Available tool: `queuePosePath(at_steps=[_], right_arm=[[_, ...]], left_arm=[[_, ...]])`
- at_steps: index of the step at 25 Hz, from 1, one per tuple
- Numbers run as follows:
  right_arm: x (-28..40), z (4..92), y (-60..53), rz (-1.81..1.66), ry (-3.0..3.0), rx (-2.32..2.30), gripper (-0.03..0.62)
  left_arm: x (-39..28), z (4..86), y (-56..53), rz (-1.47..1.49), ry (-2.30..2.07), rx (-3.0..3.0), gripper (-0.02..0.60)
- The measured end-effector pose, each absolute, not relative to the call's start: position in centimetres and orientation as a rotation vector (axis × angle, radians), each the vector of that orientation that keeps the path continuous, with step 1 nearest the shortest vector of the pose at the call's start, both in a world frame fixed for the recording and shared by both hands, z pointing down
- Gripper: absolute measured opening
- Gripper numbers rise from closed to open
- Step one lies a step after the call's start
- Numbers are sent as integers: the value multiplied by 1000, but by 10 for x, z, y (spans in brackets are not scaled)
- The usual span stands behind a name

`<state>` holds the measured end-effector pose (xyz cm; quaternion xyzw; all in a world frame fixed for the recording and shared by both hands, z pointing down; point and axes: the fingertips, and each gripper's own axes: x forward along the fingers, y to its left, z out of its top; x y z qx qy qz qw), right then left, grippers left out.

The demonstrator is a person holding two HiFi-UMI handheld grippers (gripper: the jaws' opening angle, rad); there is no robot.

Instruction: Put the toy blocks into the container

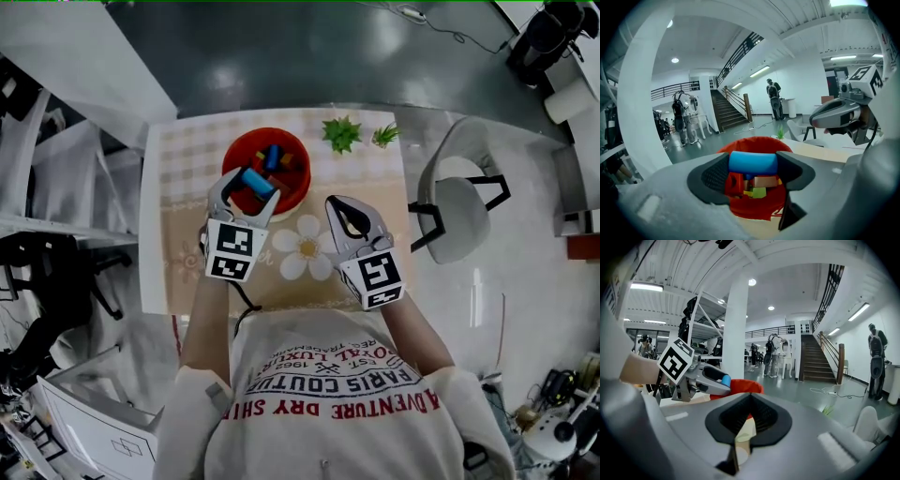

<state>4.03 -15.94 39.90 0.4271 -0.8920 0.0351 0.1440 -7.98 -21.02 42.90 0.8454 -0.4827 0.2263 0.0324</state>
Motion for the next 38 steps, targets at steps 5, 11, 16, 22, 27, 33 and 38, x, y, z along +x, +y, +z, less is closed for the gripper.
queuePosePath(at_steps=[5,11,16,22,27,33,38], right_arm=[[46,405,-162,123,-2557,1224,2],[52,405,-160,117,-2556,1237,2],[72,408,-149,136,-2539,1278,2],[116,427,-130,230,-2468,1363,2],[148,446,-114,294,-2424,1411,2],[176,467,-106,330,-2409,1419,2],[190,482,-110,353,-2408,1396,2]], left_arm=[[-82,440,-215,695,-1512,2527,320],[-81,435,-209,655,-1559,2529,348],[-54,422,-191,616,-1530,2607,348],[4,418,-161,527,-1449,2733,348],[62,450,-133,609,-1263,2797,348],[109,508,-116,734,-1105,2750,348],[121,556,-114,804,-1062,2650,347]])
